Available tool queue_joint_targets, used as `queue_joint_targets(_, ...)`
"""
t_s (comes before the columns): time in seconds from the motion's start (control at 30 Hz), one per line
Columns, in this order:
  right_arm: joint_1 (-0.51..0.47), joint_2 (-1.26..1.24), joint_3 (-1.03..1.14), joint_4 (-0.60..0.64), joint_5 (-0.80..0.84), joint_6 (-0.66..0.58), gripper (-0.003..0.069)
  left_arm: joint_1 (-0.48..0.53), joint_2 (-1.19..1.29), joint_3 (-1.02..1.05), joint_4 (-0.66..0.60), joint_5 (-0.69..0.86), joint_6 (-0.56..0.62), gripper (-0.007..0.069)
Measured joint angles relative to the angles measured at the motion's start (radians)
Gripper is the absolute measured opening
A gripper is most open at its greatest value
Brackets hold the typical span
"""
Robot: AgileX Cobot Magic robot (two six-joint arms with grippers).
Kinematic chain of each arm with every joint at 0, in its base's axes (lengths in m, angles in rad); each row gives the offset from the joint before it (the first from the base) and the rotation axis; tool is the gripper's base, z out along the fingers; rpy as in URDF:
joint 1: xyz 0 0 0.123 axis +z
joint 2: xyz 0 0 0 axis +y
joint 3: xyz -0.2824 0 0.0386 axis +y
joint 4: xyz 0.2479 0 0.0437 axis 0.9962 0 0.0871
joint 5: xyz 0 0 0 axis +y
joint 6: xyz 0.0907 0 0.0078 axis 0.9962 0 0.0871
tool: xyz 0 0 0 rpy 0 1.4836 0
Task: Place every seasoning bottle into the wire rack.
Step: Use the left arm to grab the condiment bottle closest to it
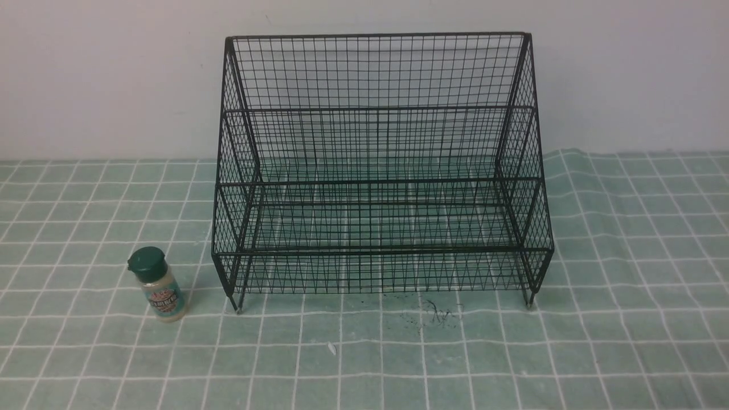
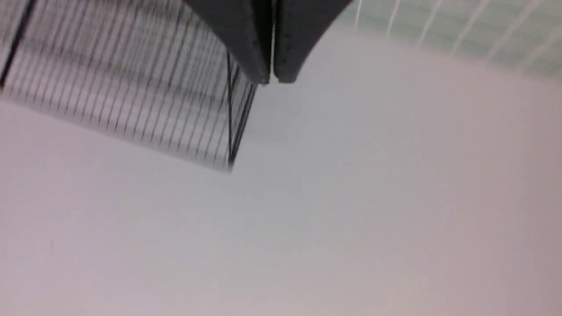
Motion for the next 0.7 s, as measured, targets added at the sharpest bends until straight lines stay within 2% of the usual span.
queue_joint_targets(0.1, 0.0, 0.0, 0.0, 0.0, 0.0, 0.0, -0.0015, 0.0, 0.0, -0.052, -0.009, -0.055, -0.007, -0.0006)
queue_joint_targets(0.2, 0.0, 0.0, 0.0, 0.0, 0.0, 0.0, -0.0015, 0.0, 0.063, -0.276, -0.01, 0.15, 0.012, -0.0006)
queue_joint_targets(0.23, 0.0, 0.0, 0.0, 0.0, 0.0, 0.0, -0.0015, 0.0, 0.063, -0.291, -0.01, 0.172, 0.015, -0.0006)
queue_joint_targets(0.27, 0.0, 0.0, 0.0, 0.0, 0.0, 0.0, -0.0015, 0.001, 0.158, -0.413, -0.008, 0.398, 0.042, -0.0006)
queue_joint_targets(0.3, 0.0, 0.0, 0.0, 0.0, 0.0, 0.0, -0.0015, 0.001, 0.226, -0.488, -0.006, 0.537, 0.062, -0.0006)
queue_joint_targets(0.5, 0.0, 0.0, 0.0, 0.0, 0.0, 0.0, -0.0015, 0.001, 0.709, -0.832, 0.008, 1.251, 0.152, -0.0006)
queue_joint_targets(0.6, 0.0, 0.0, 0.0, 0.0, 0.0, 0.0, -0.0015, 0.001, 0.914, -0.929, 0.029, 1.415, 0.185, -0.0006)
queue_joint_targets(0.7, 0.0, 0.0, 0.0, 0.0, 0.0, 0.0, -0.0015, 0.001, 1.111, -1.019, 0.062, 1.452, 0.196, -0.0006)
